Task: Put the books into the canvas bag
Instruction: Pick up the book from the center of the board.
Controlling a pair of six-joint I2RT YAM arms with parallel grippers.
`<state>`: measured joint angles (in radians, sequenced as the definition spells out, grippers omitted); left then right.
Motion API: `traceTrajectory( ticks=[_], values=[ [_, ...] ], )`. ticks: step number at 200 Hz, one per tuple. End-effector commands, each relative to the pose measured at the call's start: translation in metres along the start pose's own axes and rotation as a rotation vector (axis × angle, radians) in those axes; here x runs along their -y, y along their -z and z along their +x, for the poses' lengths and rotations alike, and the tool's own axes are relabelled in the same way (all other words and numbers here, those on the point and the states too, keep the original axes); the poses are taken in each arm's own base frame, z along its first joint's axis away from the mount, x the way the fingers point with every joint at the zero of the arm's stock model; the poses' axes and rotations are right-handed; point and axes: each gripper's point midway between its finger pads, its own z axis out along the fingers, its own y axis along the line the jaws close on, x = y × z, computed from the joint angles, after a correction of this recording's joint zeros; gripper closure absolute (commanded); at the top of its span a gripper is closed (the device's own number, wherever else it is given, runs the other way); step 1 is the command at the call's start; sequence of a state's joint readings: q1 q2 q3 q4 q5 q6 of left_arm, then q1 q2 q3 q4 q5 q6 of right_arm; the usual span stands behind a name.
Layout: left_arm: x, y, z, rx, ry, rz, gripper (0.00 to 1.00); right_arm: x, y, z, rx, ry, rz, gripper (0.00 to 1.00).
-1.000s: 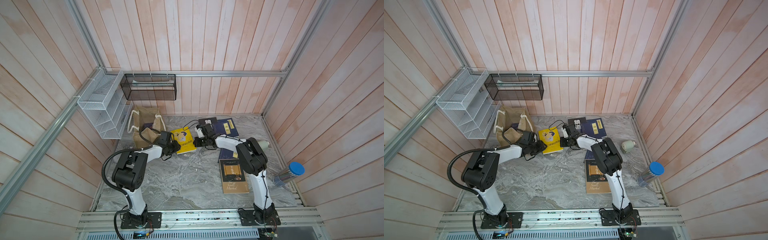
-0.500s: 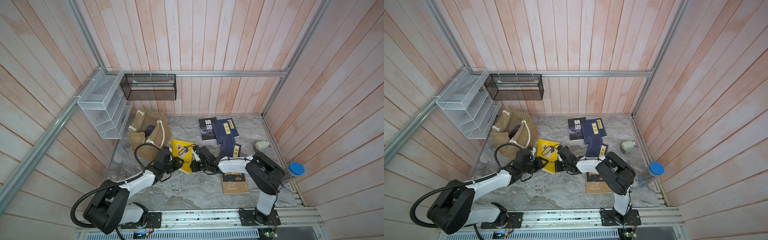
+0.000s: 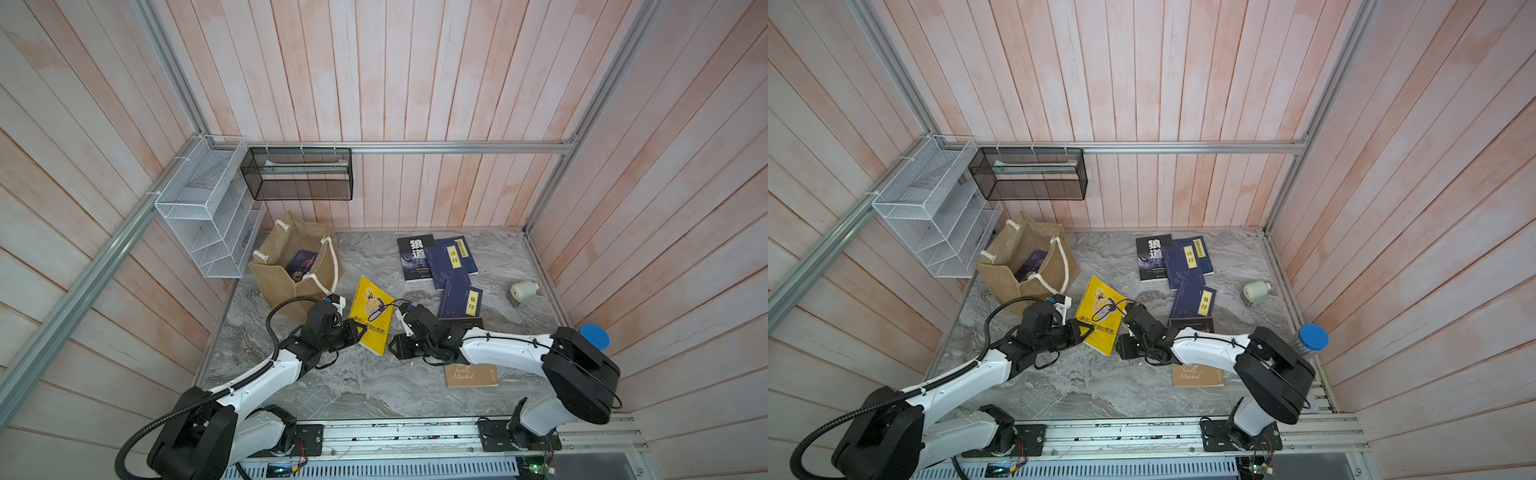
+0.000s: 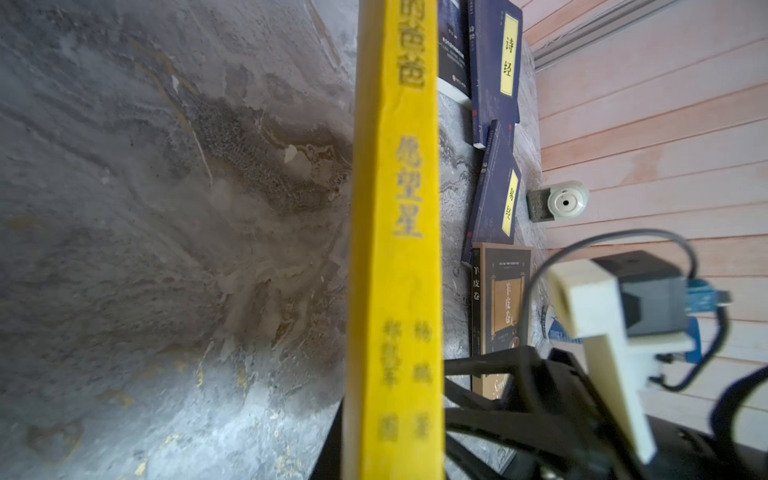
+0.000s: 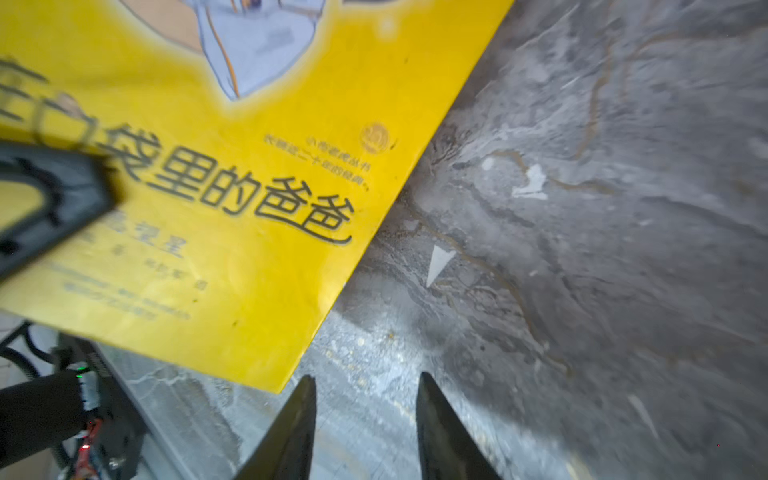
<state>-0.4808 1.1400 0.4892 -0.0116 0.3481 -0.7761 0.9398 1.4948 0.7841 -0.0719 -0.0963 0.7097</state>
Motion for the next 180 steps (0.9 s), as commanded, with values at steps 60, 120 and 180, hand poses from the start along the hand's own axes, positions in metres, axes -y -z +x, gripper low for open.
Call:
traceTrajectory(
  ticks=[60,120,180],
  values=[
    [0.113,0.076,-0.043,0.179,-0.265,0.341,0.9,-0.012,0.135,-0.082,0.511,-0.127,-0.248,0.3],
    [0.161,0.121,-0.046,0.245,-0.274,0.561,0.91,-0.057,0.17,-0.131,0.523,-0.067,-0.48,0.25],
    [0.173,0.134,-0.047,0.252,-0.159,0.69,0.92,-0.068,0.158,-0.145,0.467,-0.157,-0.69,0.25]
  ],
)
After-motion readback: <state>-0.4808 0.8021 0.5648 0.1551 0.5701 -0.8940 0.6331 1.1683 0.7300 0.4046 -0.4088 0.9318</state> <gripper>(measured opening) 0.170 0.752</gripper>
